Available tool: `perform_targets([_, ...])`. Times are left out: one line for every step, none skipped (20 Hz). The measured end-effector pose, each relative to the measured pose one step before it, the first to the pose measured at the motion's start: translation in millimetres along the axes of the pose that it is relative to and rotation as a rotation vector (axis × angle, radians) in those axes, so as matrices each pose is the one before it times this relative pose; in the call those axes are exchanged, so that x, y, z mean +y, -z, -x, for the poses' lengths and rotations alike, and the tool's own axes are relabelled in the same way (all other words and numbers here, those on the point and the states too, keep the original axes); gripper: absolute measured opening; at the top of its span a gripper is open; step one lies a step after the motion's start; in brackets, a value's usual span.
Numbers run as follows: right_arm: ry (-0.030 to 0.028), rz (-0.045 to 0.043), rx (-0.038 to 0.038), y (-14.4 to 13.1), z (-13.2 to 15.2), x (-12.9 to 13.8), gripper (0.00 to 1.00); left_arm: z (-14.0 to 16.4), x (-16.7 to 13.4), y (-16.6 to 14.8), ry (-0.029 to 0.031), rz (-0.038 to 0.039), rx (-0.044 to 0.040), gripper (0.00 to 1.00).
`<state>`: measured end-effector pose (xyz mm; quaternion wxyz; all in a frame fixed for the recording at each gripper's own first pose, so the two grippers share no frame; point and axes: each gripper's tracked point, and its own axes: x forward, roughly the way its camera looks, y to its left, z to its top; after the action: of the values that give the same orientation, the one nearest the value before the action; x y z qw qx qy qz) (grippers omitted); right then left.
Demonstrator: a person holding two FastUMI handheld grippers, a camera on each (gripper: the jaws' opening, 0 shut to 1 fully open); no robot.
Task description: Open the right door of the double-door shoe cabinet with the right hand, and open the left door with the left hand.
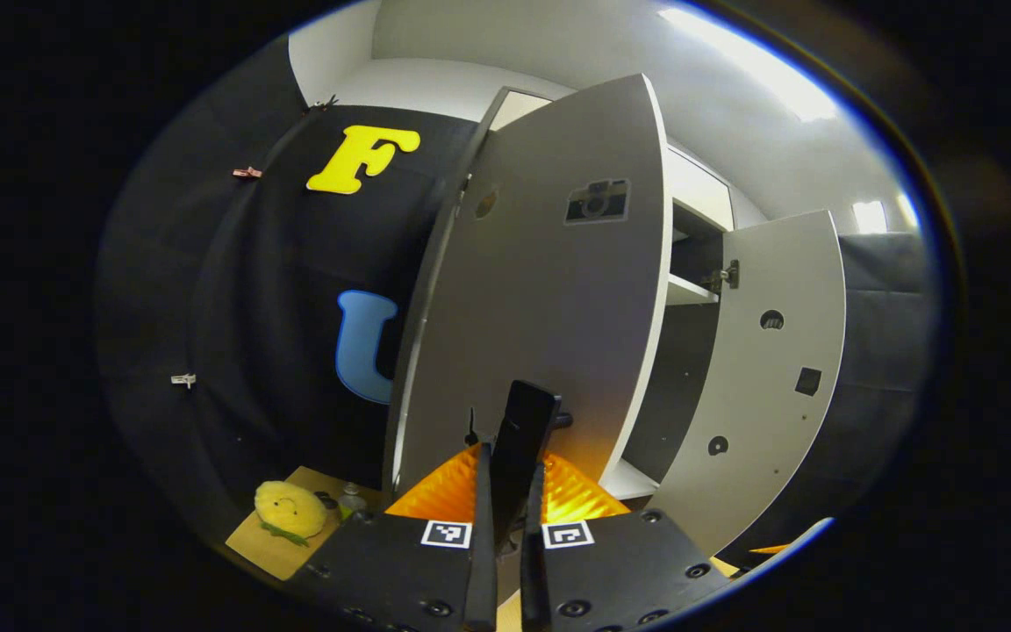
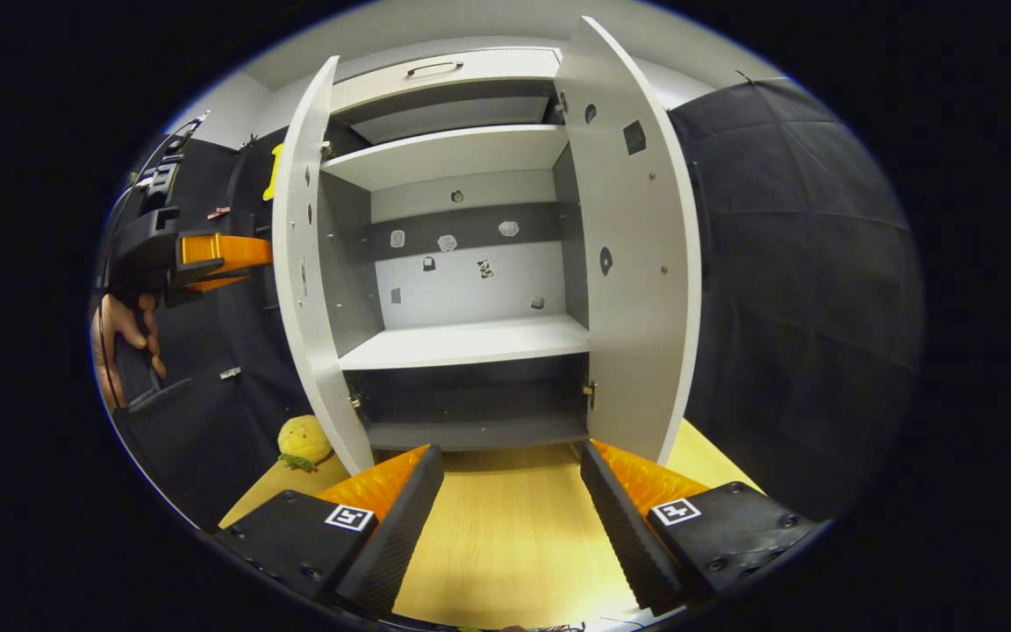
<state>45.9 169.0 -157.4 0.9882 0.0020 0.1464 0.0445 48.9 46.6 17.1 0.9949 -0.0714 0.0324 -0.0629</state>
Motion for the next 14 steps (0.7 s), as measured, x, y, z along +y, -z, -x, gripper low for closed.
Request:
perform_targets([-0.00633,0.00204,-0.00037,0.08,1.24,5.07,0.99,4.74,8.9,-2.52,-0.01795,0.00191,-0.00758,0.15])
perform_targets([-0.00449,0.00642,0.00087,0.23,-0.66,3.25,0.99,3.94,10.14,-0.3,-0.01922,0.01049,-0.005,0.15])
perform_targets([-0.00368,0.00598,0.00206,-0.29,-0.58,2.15,0.99,3.13,9.91,-3.6,-0.01703,0.01085,-0.00857,0.14])
perform_targets([-0.00483,0.0011,0.00147,0.07,-1.52,2.58,0.99,4.17,9.28,-3.12,-0.01865,-0.00572,-0.00424,0.14])
perform_targets([-0.00507,-0.00377,0.00035,-1.19,0.03,2.91,0.99,3.21,12.95,-3.72,-0.02735,-0.0489,-0.00753,0.12])
perform_targets([-0.00398,-0.0051,-0.00035,-1.08,-1.07,1.73,0.99,0.86,18.2,-4.06,-0.03829,-0.06827,-0.0101,0.11])
perform_targets([-0.00293,-0.00342,-0.001,-1.2,-0.81,1.47,0.99,0.39,21.97,-2.97,-0.05744,-0.04869,0.00263,0.05])
perform_targets([-0.00039,-0.00054,-0.00392,-2.27,-0.61,0.85,0.99,-0.47,9.04,2.63,0.02006,-0.01908,-0.0012,0.05])
perform_targets([0.00208,0.00137,-0.00523,-2.07,-0.06,-0.59,0.99,0.68,-5.79,2.09,0.06237,0.05143,0.00634,0.05])
perform_targets([0.00185,0.00095,-0.0027,-1.19,-1.45,-2.09,0.99,0.01,-8.2,0.03,0.0237,0.04874,0.00651,0.05])
perform_targets([0.00151,0.00088,-0.00171,-0.68,-0.63,-0.39,0.99,-0.64,-0.7,-0.57,-0.00257,-0.00517,-0.00111,0.05])
perform_targets([0.00386,0.00038,0.00126,-1.32,-2.46,3.54,0.99,-0.19,4.84,-2.17,-0.01186,-0.03046,-0.00141,0.05])
perform_targets([0.00544,-0.00103,0.00302,-0.91,-2.06,-0.28,0.99,1.93,3.46,0.12,-0.01589,-0.02748,0.00506,0.05])
perform_targets([0.00758,-0.00356,-0.00152,-1.55,1.14,-7.24,0.99,0.87,-2.3,1.68,-0.0041,-0.01195,0.00356,0.05])
